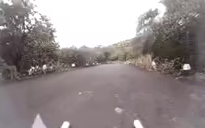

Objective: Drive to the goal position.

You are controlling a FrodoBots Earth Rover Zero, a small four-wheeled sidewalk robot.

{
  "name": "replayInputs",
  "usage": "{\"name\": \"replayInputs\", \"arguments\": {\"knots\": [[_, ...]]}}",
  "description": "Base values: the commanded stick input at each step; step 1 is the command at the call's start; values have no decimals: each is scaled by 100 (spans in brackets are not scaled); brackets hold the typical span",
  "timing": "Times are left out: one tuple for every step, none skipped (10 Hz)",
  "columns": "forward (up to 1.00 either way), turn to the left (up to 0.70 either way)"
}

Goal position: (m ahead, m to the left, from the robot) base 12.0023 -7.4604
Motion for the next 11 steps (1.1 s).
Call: {"name": "replayInputs", "arguments": {"knots": [[50,-50],[50,-37],[50,0],[50,0],[50,-9],[50,-45],[50,-50],[50,-50],[50,-44],[50,-29],[50,-10]]}}
